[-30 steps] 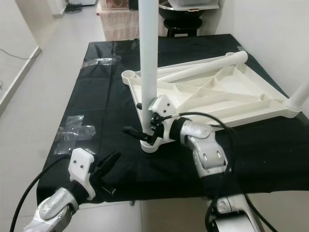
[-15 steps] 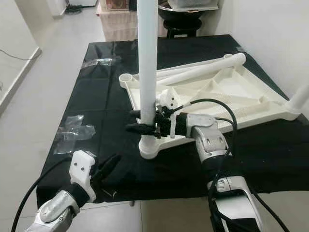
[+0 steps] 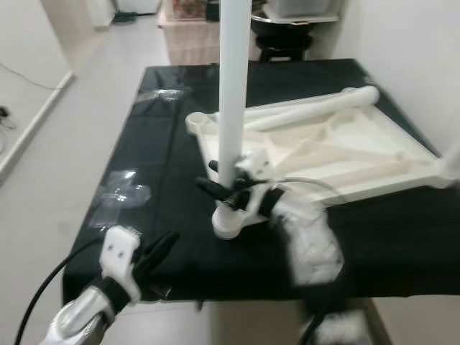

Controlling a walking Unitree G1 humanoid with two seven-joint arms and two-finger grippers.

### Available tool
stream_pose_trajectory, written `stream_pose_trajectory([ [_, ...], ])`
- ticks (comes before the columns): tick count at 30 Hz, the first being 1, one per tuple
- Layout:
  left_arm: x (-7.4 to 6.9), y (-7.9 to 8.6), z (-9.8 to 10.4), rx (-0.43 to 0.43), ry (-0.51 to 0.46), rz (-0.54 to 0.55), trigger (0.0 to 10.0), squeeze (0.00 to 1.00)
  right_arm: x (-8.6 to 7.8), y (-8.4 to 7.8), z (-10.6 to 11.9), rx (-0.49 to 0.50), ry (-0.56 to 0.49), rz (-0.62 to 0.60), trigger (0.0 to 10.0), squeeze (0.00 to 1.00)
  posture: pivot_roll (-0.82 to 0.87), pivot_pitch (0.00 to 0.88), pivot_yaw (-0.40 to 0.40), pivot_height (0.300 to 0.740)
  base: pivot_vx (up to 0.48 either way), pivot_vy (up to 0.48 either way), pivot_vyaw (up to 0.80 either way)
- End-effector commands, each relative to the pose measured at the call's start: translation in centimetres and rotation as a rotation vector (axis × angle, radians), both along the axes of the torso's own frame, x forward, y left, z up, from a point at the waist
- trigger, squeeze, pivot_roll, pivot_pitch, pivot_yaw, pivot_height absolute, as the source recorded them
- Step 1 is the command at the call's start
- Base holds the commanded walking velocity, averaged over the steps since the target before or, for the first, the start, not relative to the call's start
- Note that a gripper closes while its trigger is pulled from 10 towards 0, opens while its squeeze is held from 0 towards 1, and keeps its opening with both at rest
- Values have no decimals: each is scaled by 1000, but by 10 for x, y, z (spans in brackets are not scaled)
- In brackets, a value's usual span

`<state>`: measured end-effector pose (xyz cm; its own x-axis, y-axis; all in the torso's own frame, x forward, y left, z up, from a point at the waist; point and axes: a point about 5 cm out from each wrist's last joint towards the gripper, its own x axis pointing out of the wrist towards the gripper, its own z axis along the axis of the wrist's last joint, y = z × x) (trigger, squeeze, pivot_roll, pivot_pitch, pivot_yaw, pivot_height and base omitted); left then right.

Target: Building children table

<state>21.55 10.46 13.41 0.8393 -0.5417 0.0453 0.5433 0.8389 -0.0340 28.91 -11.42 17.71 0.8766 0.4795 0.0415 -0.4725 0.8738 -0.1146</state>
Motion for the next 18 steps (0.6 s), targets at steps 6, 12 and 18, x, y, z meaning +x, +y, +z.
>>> stream_pose_trajectory([
  [6, 0, 3, -2, 16, 17, -18, 10000, 0, 2, 1, -30, -165, 148, -18, 0, 0, 30, 162, 40, 740, 0, 0, 0],
  [12, 3, 3, -1, 16, 11, -2, 10000, 0, 13, 13, -15, -56, 149, 66, 10000, 0, 34, 154, 38, 740, 0, 0, 0],
  [18, 4, 2, -1, 15, 10, -3, 10000, 0, 14, 25, 12, 22, 78, 260, 10000, 1000, 36, 146, 33, 740, 0, 0, 0],
])
